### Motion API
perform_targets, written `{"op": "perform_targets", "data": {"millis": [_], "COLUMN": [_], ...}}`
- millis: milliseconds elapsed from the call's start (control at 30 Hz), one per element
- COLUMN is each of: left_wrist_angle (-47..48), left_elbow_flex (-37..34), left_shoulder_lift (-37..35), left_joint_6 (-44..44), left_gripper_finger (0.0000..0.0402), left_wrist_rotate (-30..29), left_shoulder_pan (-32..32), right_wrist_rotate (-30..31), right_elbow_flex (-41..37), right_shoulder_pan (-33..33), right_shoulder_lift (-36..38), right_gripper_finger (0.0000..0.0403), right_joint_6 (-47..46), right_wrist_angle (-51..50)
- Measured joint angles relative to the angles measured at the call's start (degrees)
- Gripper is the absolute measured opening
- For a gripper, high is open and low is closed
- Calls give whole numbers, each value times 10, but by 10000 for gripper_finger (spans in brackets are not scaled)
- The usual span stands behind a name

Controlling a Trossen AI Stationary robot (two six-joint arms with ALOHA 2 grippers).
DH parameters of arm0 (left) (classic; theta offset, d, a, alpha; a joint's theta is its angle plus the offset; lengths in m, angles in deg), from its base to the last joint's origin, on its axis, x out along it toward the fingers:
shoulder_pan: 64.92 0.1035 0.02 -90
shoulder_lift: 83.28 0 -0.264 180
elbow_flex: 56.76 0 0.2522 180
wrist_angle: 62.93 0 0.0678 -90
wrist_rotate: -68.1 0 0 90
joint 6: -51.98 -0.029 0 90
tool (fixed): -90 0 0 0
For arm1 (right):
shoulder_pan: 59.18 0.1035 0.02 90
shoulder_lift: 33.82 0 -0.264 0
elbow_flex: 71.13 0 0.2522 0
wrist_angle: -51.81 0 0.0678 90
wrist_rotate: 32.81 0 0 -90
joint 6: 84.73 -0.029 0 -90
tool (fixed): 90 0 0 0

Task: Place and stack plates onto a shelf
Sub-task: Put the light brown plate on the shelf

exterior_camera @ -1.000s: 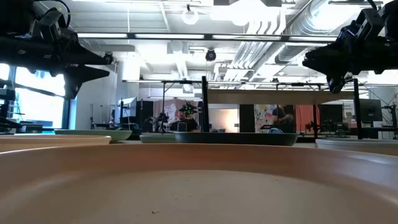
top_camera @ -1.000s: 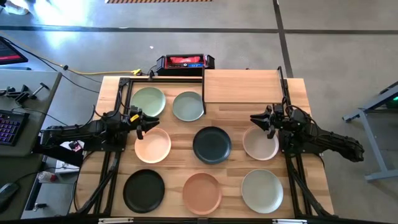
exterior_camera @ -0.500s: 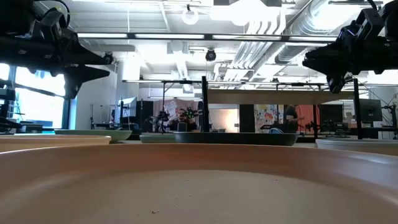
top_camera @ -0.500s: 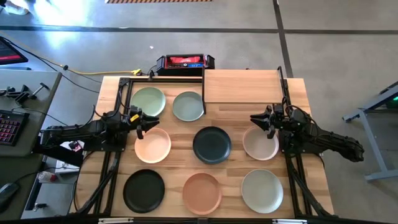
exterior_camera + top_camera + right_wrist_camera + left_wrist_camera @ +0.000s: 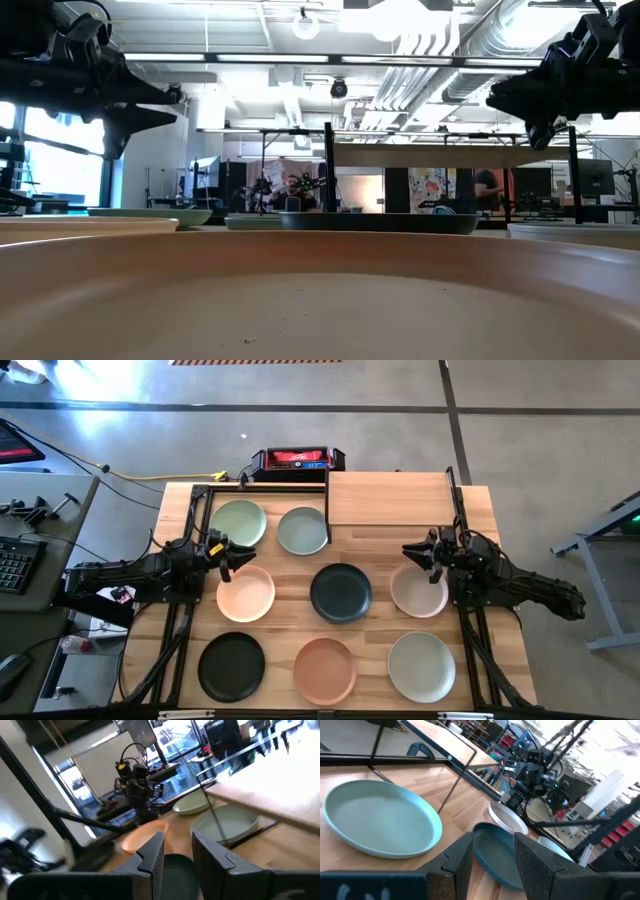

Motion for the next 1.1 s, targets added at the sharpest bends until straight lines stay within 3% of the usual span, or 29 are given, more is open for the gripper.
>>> {"op": "perform_targets", "data": {"millis": [133,333,567,833,933,1100], "left_wrist_angle": [-2,-3,-39,-115,-117,-140], "left_elbow_flex": [0,0,0,0,0,0], "left_shoulder_lift": [0,0,0,0,0,0], "left_joint_6": [39,46,76,75,59,79], "left_gripper_finger": [131,131,131,131,131,131], "left_wrist_rotate": [-9,-11,-46,-61,-74,-132], "left_shoulder_pan": [0,0,0,0,0,0], "right_wrist_rotate": [5,8,8,13,41,60], "right_elbow_flex": [0,0,0,0,0,0], "right_shoulder_pan": [0,0,0,0,0,0], "right_shoulder_lift": [0,0,0,0,0,0], "right_gripper_finger": [87,87,87,87,87,87], "right_joint_6": [69,79,-57,-45,-46,-49], "right_wrist_angle": [-1,-1,-1,3,4,13]}}
